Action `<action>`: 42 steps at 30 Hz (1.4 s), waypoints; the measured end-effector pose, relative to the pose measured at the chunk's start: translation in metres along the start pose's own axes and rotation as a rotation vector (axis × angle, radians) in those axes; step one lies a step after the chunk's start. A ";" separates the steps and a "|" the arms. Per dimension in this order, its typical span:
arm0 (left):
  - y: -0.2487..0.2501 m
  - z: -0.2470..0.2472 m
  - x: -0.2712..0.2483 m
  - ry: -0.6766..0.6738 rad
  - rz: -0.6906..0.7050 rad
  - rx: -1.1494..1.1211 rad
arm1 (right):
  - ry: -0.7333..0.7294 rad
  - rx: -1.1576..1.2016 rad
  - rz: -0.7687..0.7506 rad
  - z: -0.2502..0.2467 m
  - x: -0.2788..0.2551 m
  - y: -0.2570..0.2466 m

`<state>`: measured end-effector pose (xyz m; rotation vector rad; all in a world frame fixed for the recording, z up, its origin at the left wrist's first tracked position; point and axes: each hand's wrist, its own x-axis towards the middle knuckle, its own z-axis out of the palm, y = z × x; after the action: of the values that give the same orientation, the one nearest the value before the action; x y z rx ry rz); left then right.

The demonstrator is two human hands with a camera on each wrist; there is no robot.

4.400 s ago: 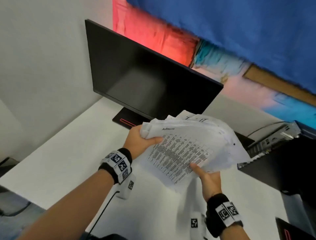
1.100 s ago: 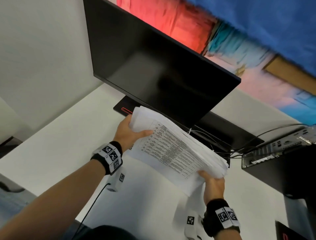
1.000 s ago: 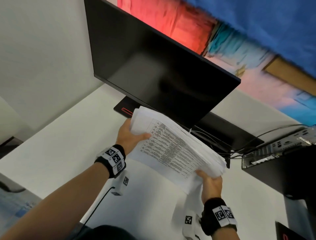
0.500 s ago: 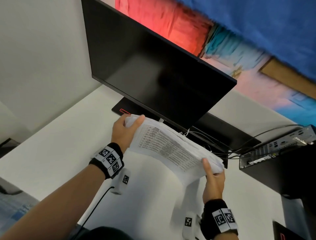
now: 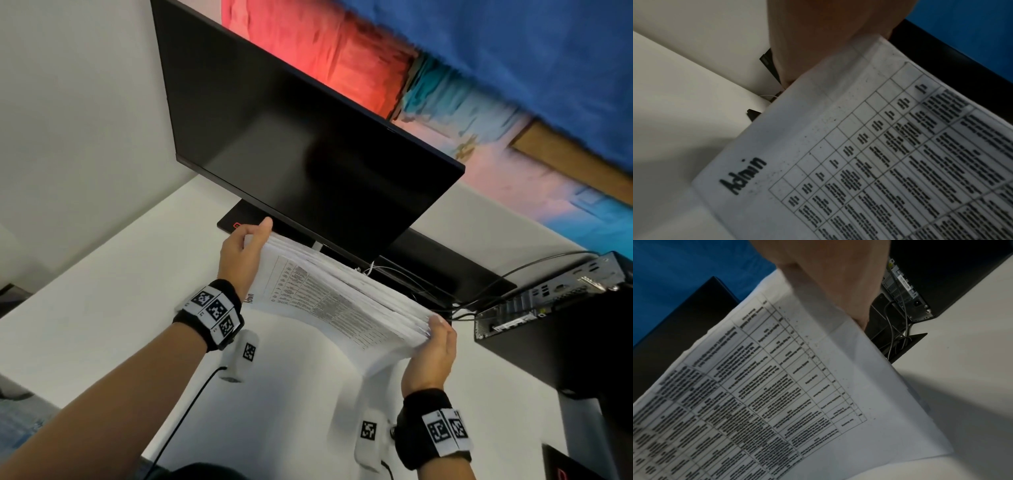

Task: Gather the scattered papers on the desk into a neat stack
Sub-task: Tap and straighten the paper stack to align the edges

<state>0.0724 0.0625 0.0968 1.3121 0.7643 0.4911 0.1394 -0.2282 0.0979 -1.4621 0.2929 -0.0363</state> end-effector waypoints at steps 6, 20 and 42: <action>-0.023 -0.009 0.007 -0.191 -0.028 0.153 | -0.154 -0.060 0.008 -0.013 -0.002 0.015; -0.026 0.001 -0.001 -0.313 -0.079 0.147 | -0.230 -0.245 0.072 -0.009 -0.013 0.020; -0.021 0.008 -0.019 -0.145 0.075 -0.045 | -0.047 -0.131 0.035 -0.011 -0.008 0.024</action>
<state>0.0636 0.0397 0.0805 1.3222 0.5830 0.4649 0.1258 -0.2349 0.0748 -1.5855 0.2868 0.0457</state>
